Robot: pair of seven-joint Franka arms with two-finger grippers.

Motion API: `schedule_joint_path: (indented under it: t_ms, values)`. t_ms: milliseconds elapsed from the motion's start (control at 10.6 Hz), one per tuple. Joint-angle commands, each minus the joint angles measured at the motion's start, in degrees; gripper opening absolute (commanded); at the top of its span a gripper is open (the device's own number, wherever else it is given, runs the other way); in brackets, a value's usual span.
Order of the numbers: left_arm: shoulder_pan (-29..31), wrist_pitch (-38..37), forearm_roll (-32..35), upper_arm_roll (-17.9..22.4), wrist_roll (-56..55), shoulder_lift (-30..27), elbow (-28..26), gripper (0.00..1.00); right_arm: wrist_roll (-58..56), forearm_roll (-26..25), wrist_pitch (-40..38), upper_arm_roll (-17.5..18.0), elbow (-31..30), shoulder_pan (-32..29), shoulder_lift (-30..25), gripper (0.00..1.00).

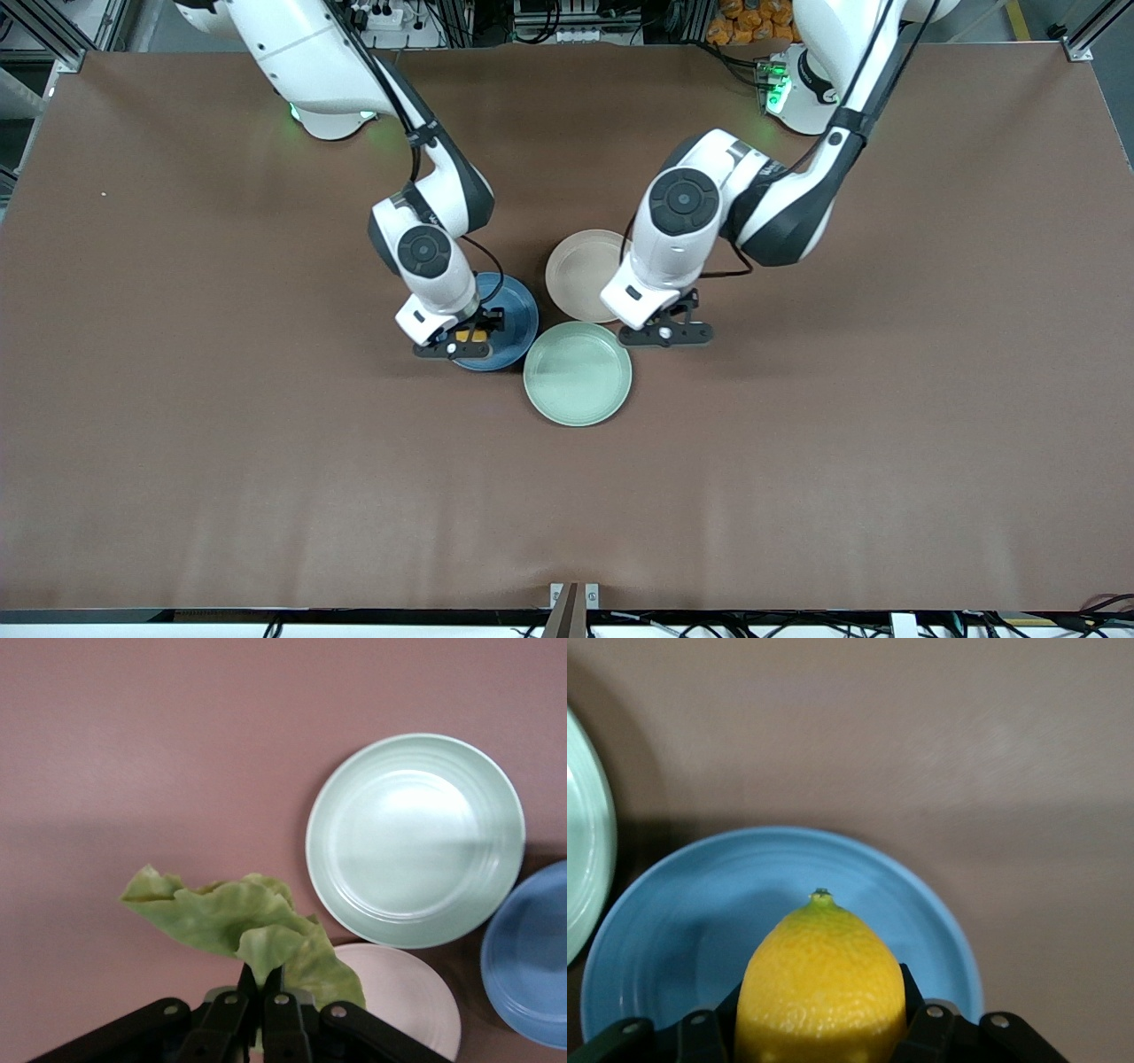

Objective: Pick lemon and lettuce from blue and beige plates
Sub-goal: 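Lift the lettuce and lemon off the plates, carrying them apart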

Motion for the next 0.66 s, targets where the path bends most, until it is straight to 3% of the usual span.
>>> schedule_joint_path:
  t_ms: [0,568]
  values:
    - [3.65,-1.42,1.27,-0.53,3.63,-1.74,-0.23,0.0,-6.11,-0.68,-9.89,0.64,4.64,-4.32,-2.36,0.31]
    - [12.88,-2.3,1.27,-0.53,15.66,-2.62,-0.23,0.0,-20.17,-0.24,-18.43,0.64,5.44,-15.56,-8.51,0.33]
